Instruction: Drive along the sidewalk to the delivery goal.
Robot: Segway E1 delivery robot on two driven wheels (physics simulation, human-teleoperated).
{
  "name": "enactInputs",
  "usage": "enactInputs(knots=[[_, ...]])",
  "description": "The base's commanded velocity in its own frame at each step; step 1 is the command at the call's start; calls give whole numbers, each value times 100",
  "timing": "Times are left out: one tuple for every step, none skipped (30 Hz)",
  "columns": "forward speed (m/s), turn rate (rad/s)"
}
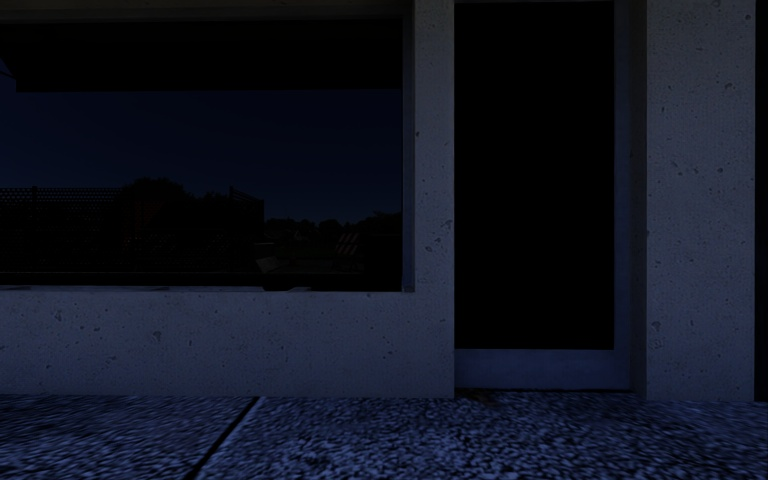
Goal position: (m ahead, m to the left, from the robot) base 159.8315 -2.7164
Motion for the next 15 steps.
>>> enactInputs(knots=[[0, 0], [0, 0], [0, 0], [0, 0], [0, 0], [0, 0], [0, 0], [0, 0], [0, 0], [0, 0], [0, 0], [0, 0], [0, 0], [0, 0], [0, 0]])
